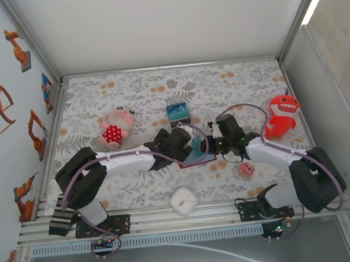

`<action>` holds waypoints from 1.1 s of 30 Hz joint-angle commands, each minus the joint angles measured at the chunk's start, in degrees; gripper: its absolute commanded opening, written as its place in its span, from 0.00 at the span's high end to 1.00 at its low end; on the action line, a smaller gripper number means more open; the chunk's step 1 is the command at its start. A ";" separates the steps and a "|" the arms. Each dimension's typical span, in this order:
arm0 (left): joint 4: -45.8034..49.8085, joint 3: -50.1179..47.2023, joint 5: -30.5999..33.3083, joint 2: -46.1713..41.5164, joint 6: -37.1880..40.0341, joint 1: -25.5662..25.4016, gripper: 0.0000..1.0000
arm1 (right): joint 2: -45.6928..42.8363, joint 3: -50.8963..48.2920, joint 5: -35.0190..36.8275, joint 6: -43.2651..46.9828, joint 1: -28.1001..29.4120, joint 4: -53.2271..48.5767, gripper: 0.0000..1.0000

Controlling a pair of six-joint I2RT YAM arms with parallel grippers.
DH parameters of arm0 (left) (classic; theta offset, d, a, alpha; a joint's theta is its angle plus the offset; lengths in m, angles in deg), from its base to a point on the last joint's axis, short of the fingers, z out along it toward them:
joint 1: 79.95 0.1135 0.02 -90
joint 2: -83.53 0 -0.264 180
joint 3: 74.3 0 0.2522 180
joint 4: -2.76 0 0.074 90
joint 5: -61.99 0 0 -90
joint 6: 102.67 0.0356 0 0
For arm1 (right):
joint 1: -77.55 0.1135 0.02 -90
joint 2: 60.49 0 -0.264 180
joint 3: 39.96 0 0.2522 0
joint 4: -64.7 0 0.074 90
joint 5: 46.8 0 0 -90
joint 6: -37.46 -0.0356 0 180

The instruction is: Take the credit cards out of the card holder

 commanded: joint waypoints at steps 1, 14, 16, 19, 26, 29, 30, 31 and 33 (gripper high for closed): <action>1.61 -0.89 1.93 -4.77 1.22 -0.14 0.03 | -3.00 3.05 2.65 4.92 -0.29 -6.93 0.96; 3.67 -1.72 -14.33 -21.34 2.15 9.77 0.03 | -4.16 17.77 0.93 28.14 2.92 -22.19 0.99; 3.54 -1.81 -19.05 -23.03 3.18 11.43 0.03 | -3.20 19.99 -0.33 31.48 3.28 -23.81 0.99; 3.91 -1.63 -28.27 -24.49 5.38 13.96 0.03 | -1.61 23.50 -1.88 36.68 3.91 -26.69 0.99; 8.61 2.28 -52.60 -22.34 12.43 19.50 0.08 | 0.51 30.04 -5.47 46.85 4.89 -34.08 0.99; 11.91 4.17 -57.95 -20.69 17.28 19.79 0.13 | 1.15 32.09 -7.76 49.30 4.99 -37.14 0.99; 12.87 4.99 -59.41 -20.09 18.46 19.88 0.14 | 1.31 32.64 -8.49 50.11 5.07 -37.93 0.99; 13.63 5.53 -60.89 -19.69 19.43 19.90 0.15 | 1.45 33.13 -9.20 50.72 5.07 -38.68 0.99; 14.97 6.49 -64.60 -18.52 21.95 20.04 0.17 | 1.87 34.08 -10.88 52.13 5.31 -40.23 0.98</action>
